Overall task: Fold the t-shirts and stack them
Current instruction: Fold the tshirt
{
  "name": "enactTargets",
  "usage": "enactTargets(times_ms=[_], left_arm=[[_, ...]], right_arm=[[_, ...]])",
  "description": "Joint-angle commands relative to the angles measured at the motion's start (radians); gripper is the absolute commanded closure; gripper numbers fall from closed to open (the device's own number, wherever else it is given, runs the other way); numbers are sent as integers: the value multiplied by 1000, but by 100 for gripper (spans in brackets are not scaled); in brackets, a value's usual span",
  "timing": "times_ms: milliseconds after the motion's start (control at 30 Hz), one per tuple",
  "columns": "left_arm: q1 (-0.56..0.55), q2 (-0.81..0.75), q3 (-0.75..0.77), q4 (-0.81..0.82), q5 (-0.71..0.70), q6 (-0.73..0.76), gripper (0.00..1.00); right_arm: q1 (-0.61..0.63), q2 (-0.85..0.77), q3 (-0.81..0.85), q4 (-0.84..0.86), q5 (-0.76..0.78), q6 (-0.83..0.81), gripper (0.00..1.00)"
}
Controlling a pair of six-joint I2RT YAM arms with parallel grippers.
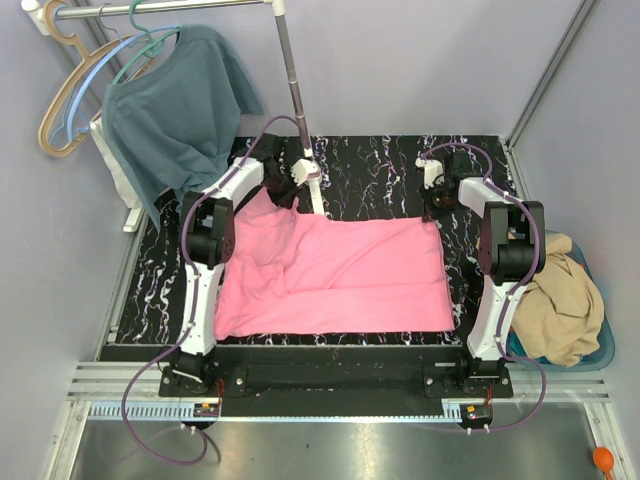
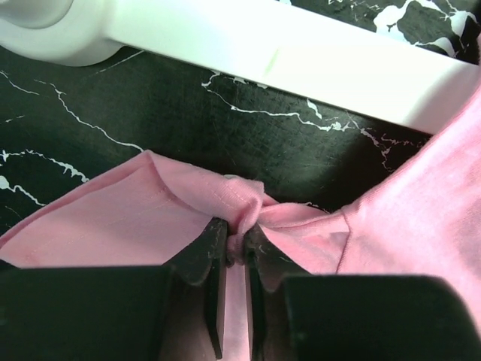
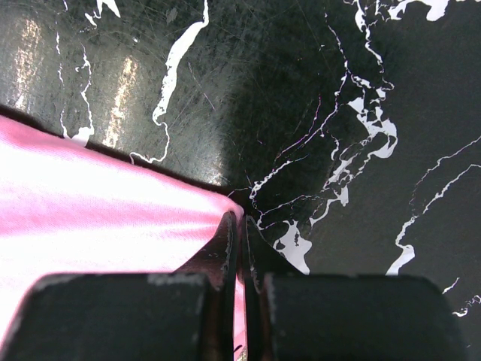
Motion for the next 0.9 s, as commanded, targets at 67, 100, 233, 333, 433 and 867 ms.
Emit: enactTargets(times_ms=[67, 100, 233, 333, 433, 867], left_arm=[[-13, -31, 42, 24, -55, 7, 92], [-13, -34, 42, 30, -56, 5, 95], [-13, -59, 40, 35, -82, 7, 100], [-13, -85, 27, 41, -127, 7, 100], [-13, -117, 10, 52, -160, 1, 100], [-32, -229, -96, 79, -314, -24, 97]], right_arm=[[-4, -8, -30, -58, 25, -20, 100], [-4, -6, -29, -58, 25, -20, 100], [-4, -8, -33, -61, 29, -20, 100], [-4, -17, -48, -61, 31, -26, 100], [-5, -31, -59, -63, 39, -32, 100], [-4, -146, -49, -105, 30, -38, 100]])
